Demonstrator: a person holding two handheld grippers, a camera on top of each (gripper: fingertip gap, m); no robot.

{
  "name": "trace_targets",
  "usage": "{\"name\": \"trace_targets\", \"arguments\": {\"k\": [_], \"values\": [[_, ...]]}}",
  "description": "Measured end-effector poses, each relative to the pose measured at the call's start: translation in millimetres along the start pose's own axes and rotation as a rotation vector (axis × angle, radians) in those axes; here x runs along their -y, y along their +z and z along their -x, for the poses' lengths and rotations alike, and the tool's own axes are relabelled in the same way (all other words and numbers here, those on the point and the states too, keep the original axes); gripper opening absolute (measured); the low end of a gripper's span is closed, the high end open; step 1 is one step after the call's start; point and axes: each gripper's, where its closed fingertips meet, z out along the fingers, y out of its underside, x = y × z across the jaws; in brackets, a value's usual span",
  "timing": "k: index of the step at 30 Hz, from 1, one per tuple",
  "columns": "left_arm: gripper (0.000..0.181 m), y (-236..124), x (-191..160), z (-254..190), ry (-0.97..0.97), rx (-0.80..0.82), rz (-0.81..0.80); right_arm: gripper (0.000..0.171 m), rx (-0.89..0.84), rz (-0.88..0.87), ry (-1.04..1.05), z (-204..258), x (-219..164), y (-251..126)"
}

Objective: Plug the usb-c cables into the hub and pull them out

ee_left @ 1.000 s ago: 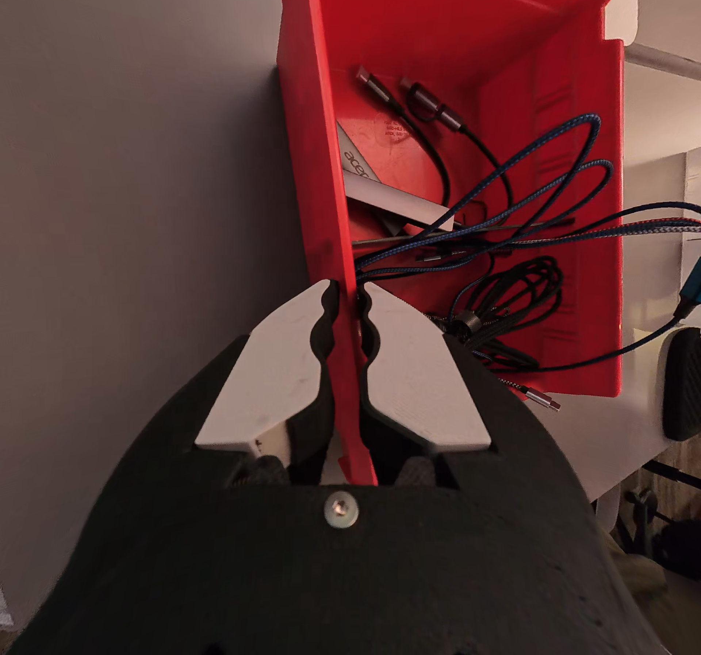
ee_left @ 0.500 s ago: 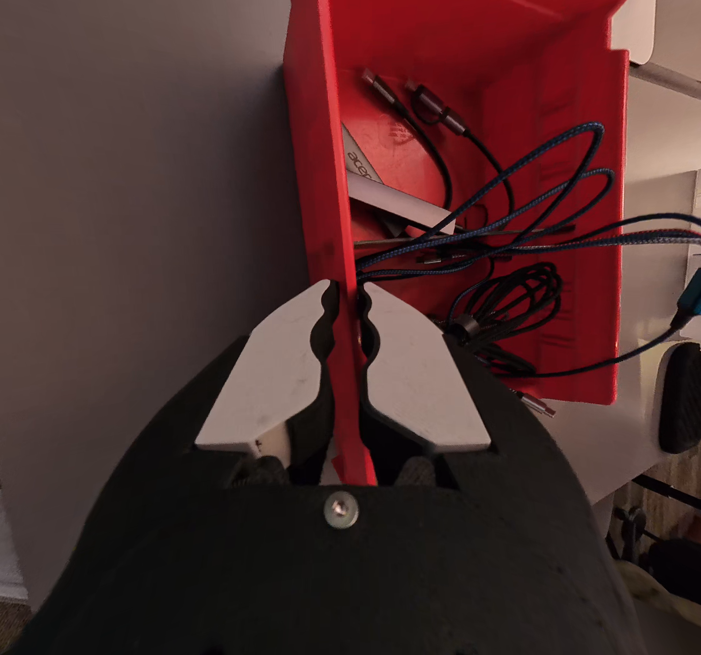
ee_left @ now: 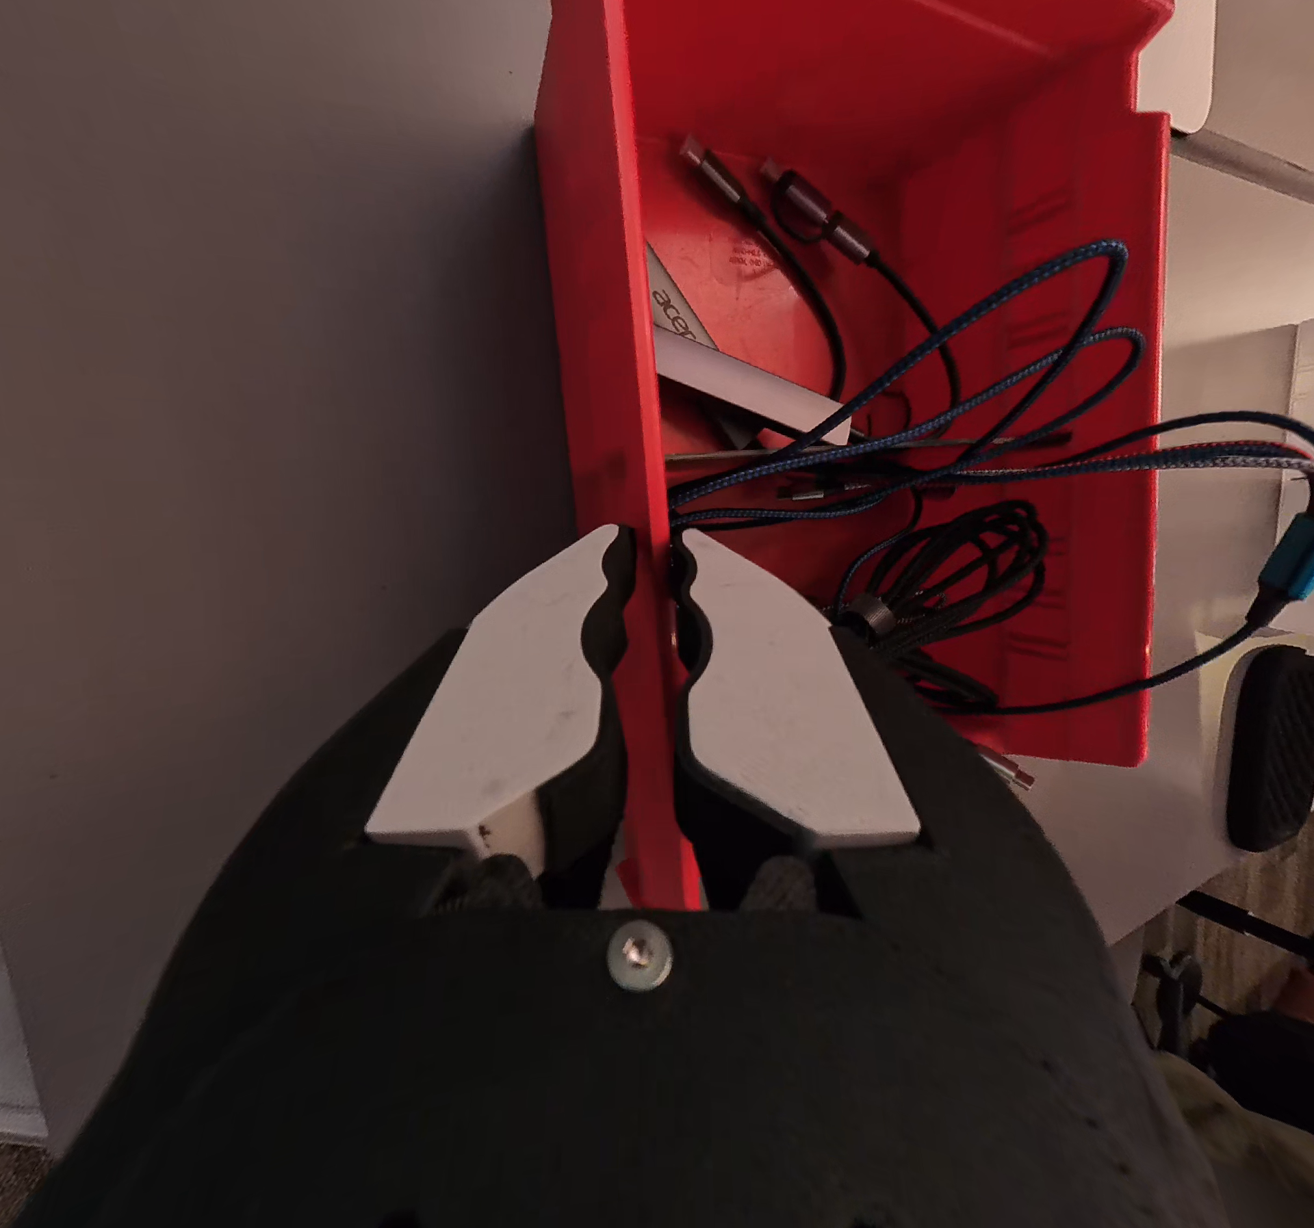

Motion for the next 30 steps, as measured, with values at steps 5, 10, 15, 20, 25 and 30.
{"name": "trace_targets", "arguments": {"k": [5,10,15,20,25,30], "values": [[0.011,-13.5,7.3,0.7,-0.035,0.021,-0.058,0.014,-0.019,-0.026,-0.062,-1.8,-0.7,-3.0],[0.028,-58.5,30.6,-18.3,0.089,0.073,-0.254,0.029,-0.114,-0.147,-0.148,0.3,8.8,-35.6],[0.037,-79.3,41.0,-75.4,0.326,-0.004,-0.356,0.031,-0.235,-0.422,-0.216,23.6,30.5,-104.4],[0.046,-70.9,9.9,-136.0,0.52,-0.1,-0.199,0.046,-0.172,-1.104,-0.459,120.2,59.8,-209.7],[0.036,-54.3,-30.6,-119.5,0.638,0.244,0.042,0.069,-0.08,-1.626,-0.66,221.2,36.3,-279.5],[0.044,-41.1,-61.2,-83.2,0.365,0.324,0.268,0.069,-0.016,-1.67,-0.795,290.7,27.1,-286.6]]}}
